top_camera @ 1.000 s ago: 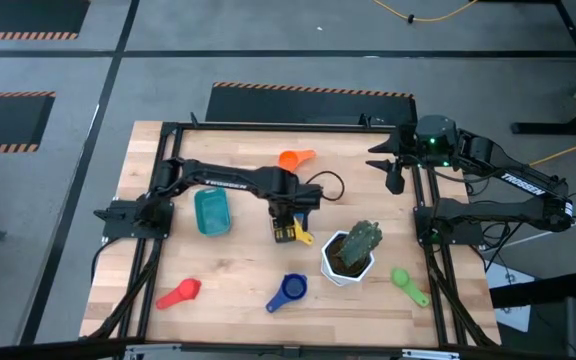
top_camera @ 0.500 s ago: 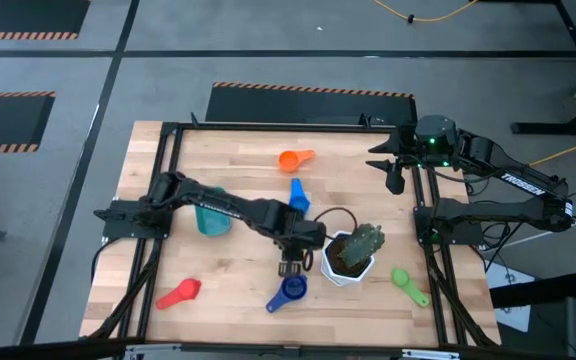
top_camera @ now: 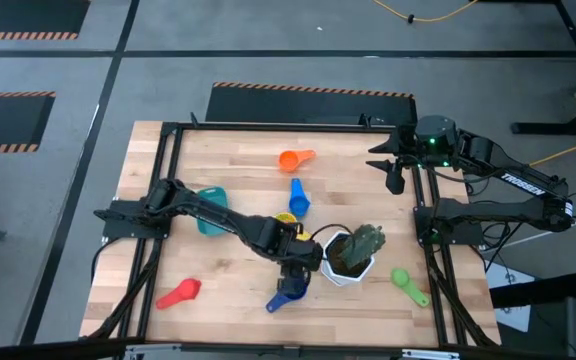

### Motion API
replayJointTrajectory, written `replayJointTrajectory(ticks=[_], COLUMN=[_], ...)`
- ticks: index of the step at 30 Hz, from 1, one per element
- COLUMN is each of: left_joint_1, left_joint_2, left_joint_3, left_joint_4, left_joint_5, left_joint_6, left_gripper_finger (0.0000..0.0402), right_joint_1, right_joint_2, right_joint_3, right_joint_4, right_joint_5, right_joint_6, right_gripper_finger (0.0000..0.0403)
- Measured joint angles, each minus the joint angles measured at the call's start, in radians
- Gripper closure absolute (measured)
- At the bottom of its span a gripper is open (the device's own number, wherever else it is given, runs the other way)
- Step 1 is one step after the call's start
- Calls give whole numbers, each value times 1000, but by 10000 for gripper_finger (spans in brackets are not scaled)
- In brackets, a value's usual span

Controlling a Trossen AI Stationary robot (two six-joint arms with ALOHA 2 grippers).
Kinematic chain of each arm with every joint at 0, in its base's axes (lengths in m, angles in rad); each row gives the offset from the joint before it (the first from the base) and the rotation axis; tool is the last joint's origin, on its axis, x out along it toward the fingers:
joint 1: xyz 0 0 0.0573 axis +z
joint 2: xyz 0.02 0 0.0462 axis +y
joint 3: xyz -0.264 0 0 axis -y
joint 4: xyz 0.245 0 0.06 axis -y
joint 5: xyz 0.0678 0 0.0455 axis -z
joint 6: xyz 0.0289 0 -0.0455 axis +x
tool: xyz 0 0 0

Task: Nest measuring cups in basket
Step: Stack the dark blue measuring cup on top of the yellow measuring cup

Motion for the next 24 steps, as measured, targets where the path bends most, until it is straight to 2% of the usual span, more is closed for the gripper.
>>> replayJointTrajectory(ticks=[8,24], left_joint_1=[-37,-45], left_joint_2=[63,156], left_joint_3=[-2,-3], left_joint_4=[53,67], left_joint_5=[-31,-25], left_joint_6=[-1,-2], left_gripper_finger=[296,296], right_joint_1=[0,1], right_joint_2=[0,0], right_joint_3=[0,0], right_joint_4=[-17,-29], right_joint_5=[0,0], right_joint_6=[0,-1], right_gripper_finger=[240,240])
